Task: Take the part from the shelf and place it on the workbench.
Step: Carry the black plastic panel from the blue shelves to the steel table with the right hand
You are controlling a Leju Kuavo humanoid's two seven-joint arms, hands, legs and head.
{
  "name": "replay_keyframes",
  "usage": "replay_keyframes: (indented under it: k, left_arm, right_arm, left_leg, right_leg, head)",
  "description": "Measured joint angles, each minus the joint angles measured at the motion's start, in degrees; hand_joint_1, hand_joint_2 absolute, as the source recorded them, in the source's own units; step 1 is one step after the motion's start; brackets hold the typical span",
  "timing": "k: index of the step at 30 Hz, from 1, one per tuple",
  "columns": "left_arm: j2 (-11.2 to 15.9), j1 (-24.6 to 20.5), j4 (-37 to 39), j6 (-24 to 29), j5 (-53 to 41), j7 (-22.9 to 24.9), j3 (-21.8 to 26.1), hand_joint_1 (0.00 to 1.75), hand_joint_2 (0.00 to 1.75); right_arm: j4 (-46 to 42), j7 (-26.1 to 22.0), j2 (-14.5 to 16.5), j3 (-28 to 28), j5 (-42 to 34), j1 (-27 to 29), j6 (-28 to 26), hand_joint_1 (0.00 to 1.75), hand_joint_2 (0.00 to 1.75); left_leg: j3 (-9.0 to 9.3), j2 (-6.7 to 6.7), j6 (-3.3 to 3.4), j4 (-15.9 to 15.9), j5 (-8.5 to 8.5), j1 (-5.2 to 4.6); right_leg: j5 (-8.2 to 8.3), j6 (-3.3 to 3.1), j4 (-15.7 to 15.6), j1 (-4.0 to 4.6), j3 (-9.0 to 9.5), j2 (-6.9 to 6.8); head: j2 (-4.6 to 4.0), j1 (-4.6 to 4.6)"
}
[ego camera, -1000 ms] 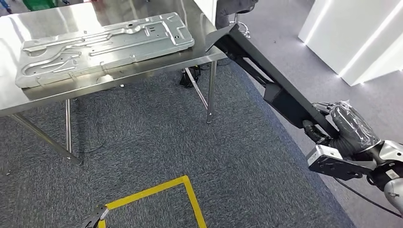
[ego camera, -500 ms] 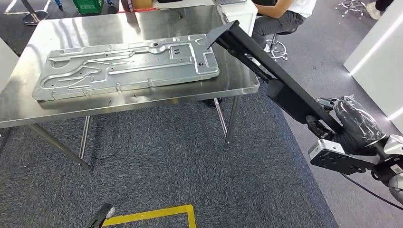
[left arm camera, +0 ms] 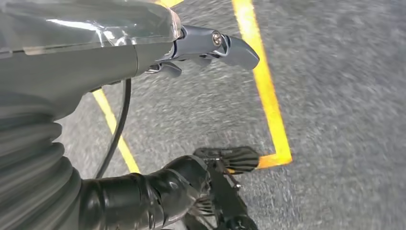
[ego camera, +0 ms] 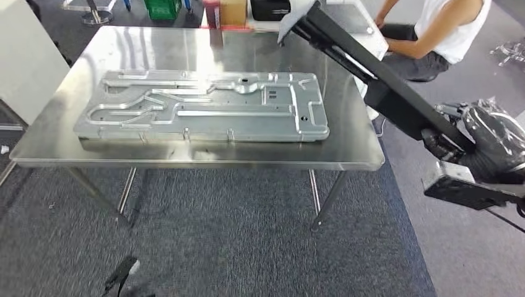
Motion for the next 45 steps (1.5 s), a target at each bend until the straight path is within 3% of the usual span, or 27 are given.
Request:
replay_keyframes:
  k: [1,2,3,6,7,8,9,11,14,16,17,19,20,21,23,24,26,28,30,31,32,34,36,39,41,43,45]
  left_arm:
    - [-0.1,0.2,0.0,0.2,0.1,0.4,0.3,0.00,1.75]
    - [-0.2,0.4,0.0,0.2,0.2,0.6,0.4,0.00,1.75]
    - [-0.3,0.6,0.0,0.2,0.3,0.7,0.5,0.00,1.75]
    - [-1.5,1.1,0.3,0.2,0.4,0.9,0.8,0.00,1.75]
    - [-1.8,1.1,0.4,0.2,0.4,1.0,1.0,0.00,1.75]
    - [-1.8,1.2,0.4,0.2,0.4,1.0,1.2,0.00,1.75]
    - [-1.9,1.3,0.4,0.2,0.4,1.0,1.3,0.00,1.75]
    - [-1.9,1.2,0.4,0.1,0.4,1.0,1.4,0.00,1.75]
    - [-1.9,0.7,0.4,0.2,0.4,1.0,1.6,0.00,1.75]
    - [-1.9,0.7,0.4,0.2,0.4,1.1,1.7,0.00,1.75]
    - [-1.9,0.8,0.4,0.2,0.4,1.1,1.8,0.00,1.75]
    - [-1.9,1.0,0.4,0.2,0.3,1.2,1.8,0.00,1.75]
    - [-1.9,1.0,0.4,0.2,0.4,1.3,1.8,0.00,1.75]
    - [-2.0,0.9,0.4,0.3,0.4,1.5,1.9,0.00,1.75]
    - [-2.1,0.7,0.5,0.4,0.4,1.7,2.1,0.00,1.75]
    - [-2.1,0.6,0.5,0.5,0.3,1.7,2.1,0.00,1.75]
    - [-2.1,0.5,0.5,0.5,0.3,1.7,2.3,0.00,1.75]
    - [-2.1,0.3,0.5,0.6,0.2,1.7,2.3,0.00,1.75]
    - [-2.1,0.1,0.5,0.6,0.2,1.7,2.5,0.00,1.75]
    - [-2.1,0.1,0.5,0.6,0.2,1.8,2.5,0.00,1.75]
    - [-2.1,0.1,0.5,0.6,0.1,1.8,2.6,0.00,1.75]
    - [-2.2,0.1,0.5,0.6,0.1,1.9,2.7,0.00,1.75]
    - [-2.4,0.1,0.5,0.6,0.1,2.0,2.8,0.00,1.75]
    - [-2.5,0.1,0.5,0.8,-0.1,2.1,2.8,0.00,1.75]
    - [-2.5,0.1,0.5,0.9,-0.4,2.2,2.9,0.00,1.75]
    - [-2.5,0.0,0.5,0.9,-0.7,2.1,2.9,0.00,1.75]
    - [-2.4,-0.1,0.5,0.9,-1.0,2.0,2.9,0.00,1.75]
  right_arm:
    - [0.4,0.2,0.0,0.4,0.2,0.1,0.2,1.75,1.75]
    - [0.8,0.4,0.0,0.7,0.5,0.1,0.3,1.75,1.75]
    - [1.1,0.6,0.0,1.0,0.9,0.0,0.4,1.75,1.75]
    - [2.2,1.4,-0.1,2.0,1.9,-0.7,0.9,1.75,1.75]
    - [2.4,1.8,-0.1,2.4,2.2,-1.3,1.1,1.75,1.75]
    - [2.7,2.2,-0.2,2.8,2.4,-2.0,1.5,1.75,1.75]
    - [2.9,2.5,-0.3,3.2,2.5,-2.8,2.0,1.75,1.75]
    - [3.5,3.1,-0.5,4.3,2.9,-4.9,3.6,1.75,1.75]
    - [4.6,3.8,-0.5,6.1,3.2,-7.6,5.7,1.75,1.75]
    - [5.3,3.9,-0.5,7.1,3.2,-8.3,6.0,1.75,1.75]
    - [5.5,4.0,-0.5,7.6,3.2,-8.6,6.1,1.75,1.75]
    - [6.1,4.0,-0.5,8.6,3.3,-9.5,6.5,1.75,1.75]
    - [6.4,4.1,-0.4,9.1,3.5,-10.2,6.9,1.75,1.75]
    - [6.7,4.2,-0.4,9.6,3.7,-11.0,7.4,1.75,1.75]
    - [7.5,4.6,-0.1,10.8,4.3,-12.5,8.4,1.75,1.75]
    - [7.8,4.8,0.0,11.3,4.4,-13.2,8.8,1.75,1.75]
    - [8.7,5.0,0.1,12.2,4.7,-14.9,9.4,1.75,1.75]
    - [10.0,5.2,0.2,13.3,5.2,-17.0,10.2,1.75,1.75]
    - [11.8,5.2,0.5,14.9,5.7,-18.8,11.0,1.75,1.75]
    - [12.8,5.3,0.7,15.8,6.0,-19.3,11.3,1.75,1.75]
    - [13.7,5.4,0.8,16.7,6.2,-19.7,11.5,1.75,1.75]
    - [15.2,5.5,1.0,18.1,6.5,-20.6,11.6,1.75,1.75]
    - [16.2,5.6,1.3,19.2,6.5,-21.8,11.6,1.75,1.75]
    - [17.4,5.6,1.7,20.5,6.7,-23.1,11.6,1.75,1.75]
    - [18.5,5.6,2.2,21.4,7.3,-23.7,11.4,1.75,1.75]
    - [20.4,5.7,3.3,22.5,8.6,-24.4,10.8,1.75,1.75]
    - [23.2,5.7,4.9,23.8,10.0,-25.0,9.4,1.75,1.75]
  left_leg:
    - [0.34,-0.59,-0.01,0.0,-0.35,-0.06]
    - [0.69,-1.16,-0.02,0.0,-0.75,-0.18]
    - [1.08,-1.71,-0.02,0.0,-1.15,-0.31]
    - [1.98,-3.05,-0.31,-0.3,-2.06,-0.20]
    - [2.15,-3.39,-0.51,-0.4,-2.05,-0.07]
    - [2.29,-3.63,-0.83,-0.6,-1.81,-0.02]
    - [2.31,-3.65,-1.08,-0.6,-1.61,-0.13]
    - [1.50,-2.35,-1.74,1.3,-1.76,-0.37]
    - [-4.00,-0.41,-3.23,10.1,-5.12,0.40]
    - [-7.22,-0.07,-4.55,13.3,-6.56,1.45]
    - [-7.61,0.13,-5.28,12.3,-5.73,2.01]
    - [-6.37,0.67,-6.86,5.8,-0.66,3.24]
    - [-5.85,0.83,-7.26,2.8,1.16,3.59]
    - [-5.61,0.95,-7.07,1.2,2.40,3.76]
    - [-6.10,0.79,-5.65,1.6,1.91,3.47]
    - [-6.13,0.72,-4.88,1.9,1.93,3.42]
    - [-5.86,0.51,-3.99,2.0,1.57,3.40]
    - [-5.32,0.36,-3.39,1.9,1.15,3.30]
    - [-4.71,0.19,-3.04,1.9,0.57,3.06]
    - [-4.28,0.05,-2.94,1.9,0.24,2.93]
    - [-3.79,-0.13,-2.89,1.9,-0.10,2.77]
    - [-2.79,-0.46,-2.87,1.8,-0.69,2.44]
    - [-2.27,-0.65,-3.07,1.5,-0.93,2.34]
    - [-2.02,-0.72,-3.88,0.8,-0.77,2.53]
    - [-1.95,-0.37,-4.39,1.1,-1.35,2.43]
    - [-3.71,0.14,-4.61,5.2,-3.66,2.32]
    - [-7.26,0.34,-4.76,12.2,-6.41,2.30]
  right_leg:
    - [-1.94,-0.16,-0.5,0.07,-1.47,0.03]
    - [-2.13,-0.55,-2.2,0.24,-2.59,0.09]
    - [-0.09,-1.25,-4.9,0.60,-3.41,0.22]
    - [14.01,-4.11,-13.2,2.31,-4.18,2.04]
    - [16.84,-4.74,-14.7,2.76,-3.96,2.48]
    - [17.58,-5.09,-15.6,2.96,-3.48,2.51]
    - [17.65,-5.33,-16.5,2.84,-2.63,2.13]
    - [17.90,-5.59,-18.5,2.26,-0.60,1.46]
    - [17.34,-5.27,-19.6,1.40,1.32,0.72]
    - [16.32,-4.34,-19.5,0.63,2.29,0.46]
    - [15.66,-3.74,-19.3,0.12,2.85,0.38]
    - [13.91,-2.36,-18.3,-0.83,3.73,0.24]
    - [12.93,-1.66,-17.3,-1.13,3.84,0.19]
    - [12.02,-0.99,-16.4,-1.22,3.59,0.18]
    - [10.76,-0.02,-15.2,-1.26,2.94,0.18]
    - [10.36,0.30,-15.2,-1.37,2.81,0.17]
    - [9.31,0.55,-13.6,-1.68,2.40,0.14]
    - [6.86,0.59,-7.6,-1.63,-0.92,0.19]
    - [4.74,0.49,0.2,-1.36,-6.17,0.23]
    - [5.05,0.32,2.2,-1.25,-8.08,0.25]
    - [6.67,0.00,1.9,-1.13,-8.89,0.26]
    - [12.41,-1.18,-4.6,-0.59,-7.70,0.29]
    - [16.12,-2.46,-11.0,0.19,-5.69,0.31]
    - [16.71,-3.07,-13.7,0.87,-4.66,0.35]
    - [17.17,-3.08,-15.2,0.47,-3.53,0.18]
    - [17.57,-3.23,-16.5,0.16,-2.42,-0.02]
    - [17.38,-3.56,-16.6,0.36,-2.18,0.00]
  head:
    - [0.00,0.02]
    - [0.00,0.04]
    - [0.00,0.04]
    - [0.00,-0.11]
    - [0.00,-0.13]
    - [0.00,-0.15]
    - [0.00,-0.12]
    - [0.00,-0.32]
    - [-0.01,-0.66]
    - [0.00,-0.66]
    - [0.00,-0.67]
    - [0.00,-0.71]
    - [0.00,-0.82]
    - [0.00,-0.92]
    - [0.00,-1.09]
    - [0.01,-1.05]
    - [0.01,-0.84]
    - [0.00,-0.70]
    - [0.00,-0.68]
    - [0.00,-0.67]
    - [0.00,-0.66]
    - [0.00,-0.65]
    - [-0.01,-0.77]
    - [0.00,-0.76]
    - [0.00,-0.80]
    - [0.00,-0.92]
    - [0.00,-0.96]
